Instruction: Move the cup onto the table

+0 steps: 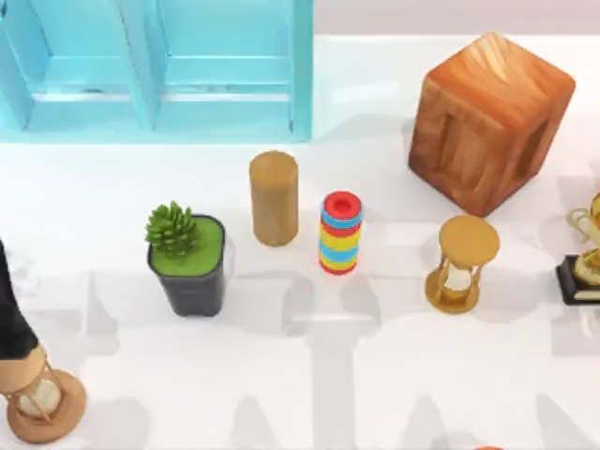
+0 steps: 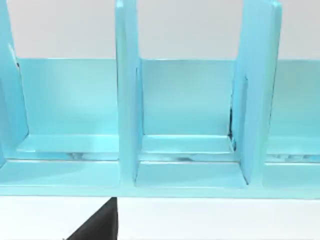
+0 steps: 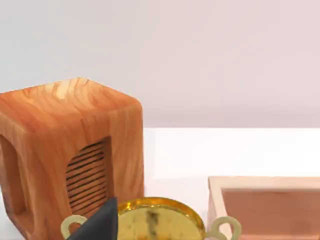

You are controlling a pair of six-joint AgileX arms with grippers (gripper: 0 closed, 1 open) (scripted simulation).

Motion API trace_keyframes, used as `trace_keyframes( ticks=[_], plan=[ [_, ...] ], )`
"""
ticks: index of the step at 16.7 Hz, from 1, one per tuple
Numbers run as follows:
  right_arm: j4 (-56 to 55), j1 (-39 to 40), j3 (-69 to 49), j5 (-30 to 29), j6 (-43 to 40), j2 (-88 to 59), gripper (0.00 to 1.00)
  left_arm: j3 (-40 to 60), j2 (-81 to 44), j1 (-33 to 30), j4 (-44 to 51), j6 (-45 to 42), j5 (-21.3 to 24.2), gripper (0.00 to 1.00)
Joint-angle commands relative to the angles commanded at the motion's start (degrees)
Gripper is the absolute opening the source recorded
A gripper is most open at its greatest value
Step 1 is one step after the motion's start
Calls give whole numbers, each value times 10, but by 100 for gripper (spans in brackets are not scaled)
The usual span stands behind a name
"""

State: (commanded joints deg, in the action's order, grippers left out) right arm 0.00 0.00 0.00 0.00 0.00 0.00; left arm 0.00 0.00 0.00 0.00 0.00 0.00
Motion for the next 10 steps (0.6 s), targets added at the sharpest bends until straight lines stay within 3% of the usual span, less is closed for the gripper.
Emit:
trace_keyframes(
  ticks=[5, 10],
  plan=[
    [35, -15, -36, 0, -15, -37, 100, 0, 0, 0, 0, 0, 0, 100],
    [183, -77, -203, 0, -75, -218, 100, 0, 0, 0, 0, 0, 0, 100]
  ],
)
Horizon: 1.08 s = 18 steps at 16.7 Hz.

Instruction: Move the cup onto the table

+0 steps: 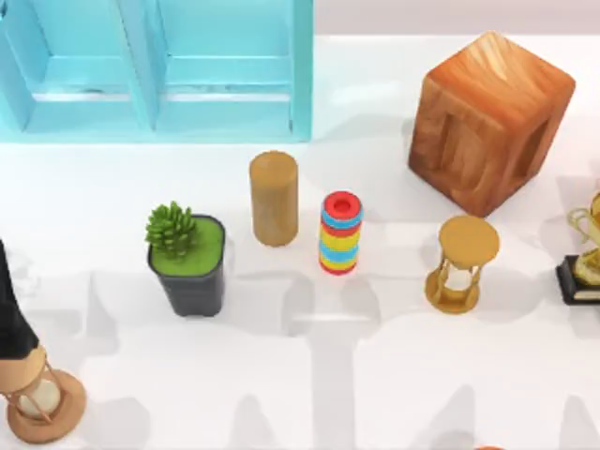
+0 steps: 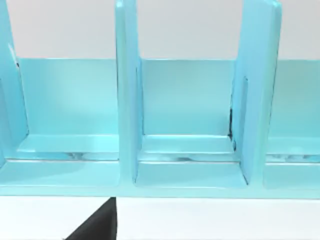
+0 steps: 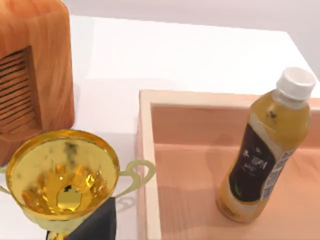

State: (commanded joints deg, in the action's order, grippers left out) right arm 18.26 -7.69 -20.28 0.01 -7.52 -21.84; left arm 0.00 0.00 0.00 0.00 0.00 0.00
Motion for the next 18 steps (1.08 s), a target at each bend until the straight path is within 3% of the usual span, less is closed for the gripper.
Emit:
trace_keyframes(
  ticks=[10, 18],
  plan=[
    [384, -160, -448, 0, -157, -562, 100, 0, 0, 0, 0, 0, 0, 100],
    [553, -231, -642, 0, -226, -788, 100, 0, 0, 0, 0, 0, 0, 100]
  ],
)
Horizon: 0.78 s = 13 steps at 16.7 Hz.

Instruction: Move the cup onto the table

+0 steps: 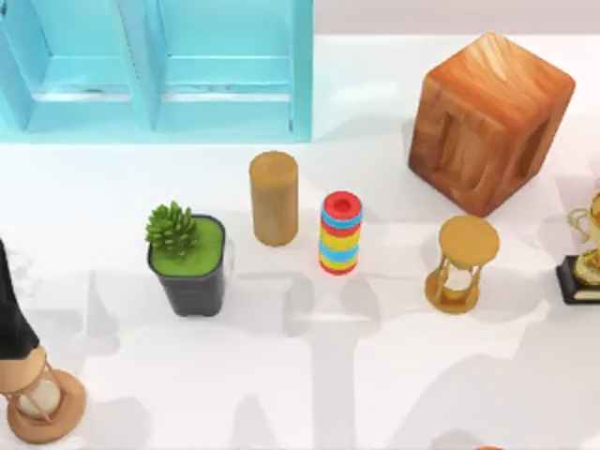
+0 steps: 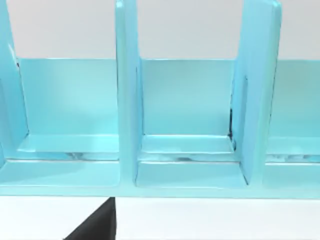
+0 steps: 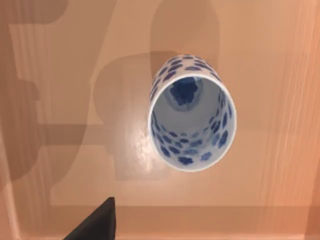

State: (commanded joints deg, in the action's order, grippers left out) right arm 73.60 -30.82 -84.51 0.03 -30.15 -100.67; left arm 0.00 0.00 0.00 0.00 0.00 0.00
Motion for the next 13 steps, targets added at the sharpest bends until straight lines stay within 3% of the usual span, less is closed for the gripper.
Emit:
trace_keyframes(
  ticks=[7, 13],
  plan=[
    [-7, -1, 6, 0, -2, -4, 100, 0, 0, 0, 0, 0, 0, 100],
    [-123, -21, 106, 0, -20, -21, 100, 0, 0, 0, 0, 0, 0, 100]
  ],
)
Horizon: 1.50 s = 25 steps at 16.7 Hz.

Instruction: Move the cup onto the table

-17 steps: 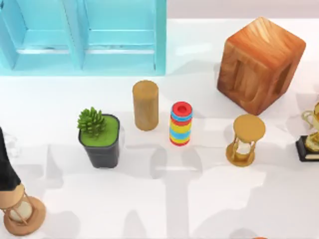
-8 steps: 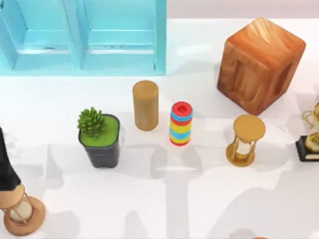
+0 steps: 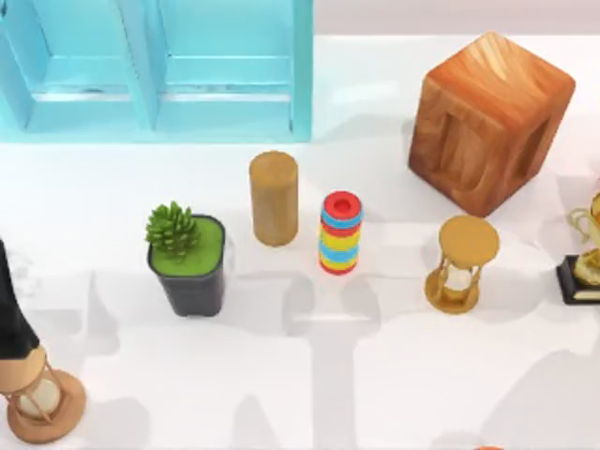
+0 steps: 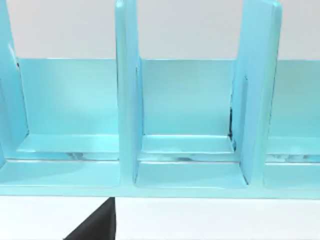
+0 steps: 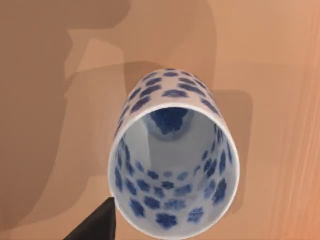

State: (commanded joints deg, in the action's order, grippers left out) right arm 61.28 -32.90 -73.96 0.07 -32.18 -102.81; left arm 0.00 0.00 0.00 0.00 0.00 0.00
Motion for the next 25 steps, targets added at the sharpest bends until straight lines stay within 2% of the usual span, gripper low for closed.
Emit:
trace_keyframes(
  ticks=[5, 10, 23, 25],
  plan=[
    [-89, 18, 60, -1, 19, -30, 100, 0, 0, 0, 0, 0, 0, 100],
    [-95, 22, 62, -1, 22, -33, 100, 0, 0, 0, 0, 0, 0, 100],
    [-95, 22, 62, -1, 22, -33, 2, 0, 0, 0, 0, 0, 0, 100],
    [-95, 22, 62, -1, 22, -33, 0, 0, 0, 0, 0, 0, 0, 100]
  ],
)
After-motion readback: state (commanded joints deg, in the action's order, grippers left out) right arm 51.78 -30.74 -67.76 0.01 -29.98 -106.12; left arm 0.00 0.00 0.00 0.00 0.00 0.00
